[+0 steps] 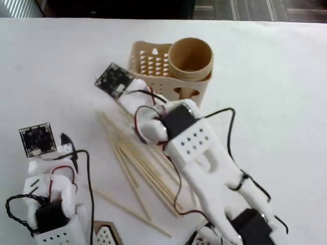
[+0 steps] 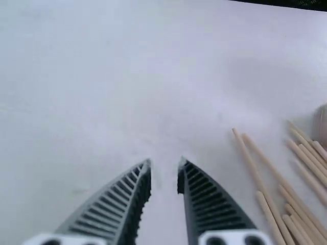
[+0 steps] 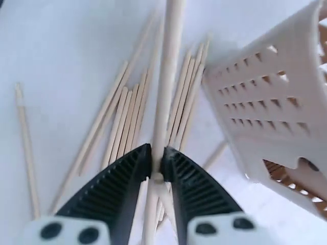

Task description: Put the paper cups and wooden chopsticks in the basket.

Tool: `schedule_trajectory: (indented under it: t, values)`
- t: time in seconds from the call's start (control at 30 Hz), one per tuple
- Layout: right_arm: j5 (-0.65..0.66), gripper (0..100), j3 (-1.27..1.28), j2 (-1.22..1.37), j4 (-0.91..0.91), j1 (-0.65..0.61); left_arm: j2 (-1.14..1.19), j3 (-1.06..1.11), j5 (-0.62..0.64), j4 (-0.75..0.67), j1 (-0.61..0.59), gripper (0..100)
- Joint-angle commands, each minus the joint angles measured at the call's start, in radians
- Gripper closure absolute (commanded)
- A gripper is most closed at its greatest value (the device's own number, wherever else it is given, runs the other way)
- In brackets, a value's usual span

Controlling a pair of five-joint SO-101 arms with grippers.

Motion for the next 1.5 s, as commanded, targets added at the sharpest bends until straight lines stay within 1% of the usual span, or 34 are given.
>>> schedule_trajectory:
  t: [0.0,0.13,0.23,0.33,0.43,0.53,0.73,0.97,1.07,1.2,1.33,1.4,1.47]
  values:
    - [-0.031,98.1,-0.025,-0.116,-0.058,0.008,-0.013,-0.005,0.002,-0.023,-0.005,90]
    - [-0.035,98.1,-0.025,-0.194,-0.134,0.008,-0.013,-0.005,0.002,-0.023,-0.004,90]
    - [-0.077,98.1,-0.025,-0.237,-0.191,0.008,-0.013,-0.005,0.002,-0.021,-0.004,90]
    - [-0.087,98.1,-0.025,-0.265,-0.26,0.008,-0.013,-0.005,0.002,-0.021,-0.004,90]
    - [-0.091,98.1,-0.023,-0.278,-0.378,0.027,-0.013,-0.005,0.002,-0.021,-0.005,90]
    - [-0.089,98.1,-0.018,-0.272,-0.549,0.076,-0.013,-0.005,0.002,-0.021,-0.005,90]
    - [-0.091,98.1,-0.017,-0.191,-0.822,0.162,-0.013,-0.005,0.002,-0.021,-0.005,90]
    - [-0.092,98.1,-0.015,-0.005,-1.043,0.206,-0.013,-0.005,0.002,-0.021,-0.005,90]
    - [-0.097,98.1,-0.015,0.076,-1.066,0.22,-0.013,-0.005,0.002,-0.021,-0.005,90]
    - [-0.189,98.1,-0.015,0.157,-1.066,0.259,-0.013,-0.005,0.002,-0.023,-0.005,90]
    - [-0.206,98.0,-0.015,0.203,-1.03,0.268,-0.013,-0.005,0.002,-0.023,-0.004,90]
    - [-0.206,94.8,-0.023,0.208,-0.987,0.262,-0.013,-0.005,0.002,-0.023,-0.002,90]
    - [-0.209,88.1,-0.025,0.186,-0.957,0.259,-0.013,-0.005,0.002,-0.023,-0.002,90]
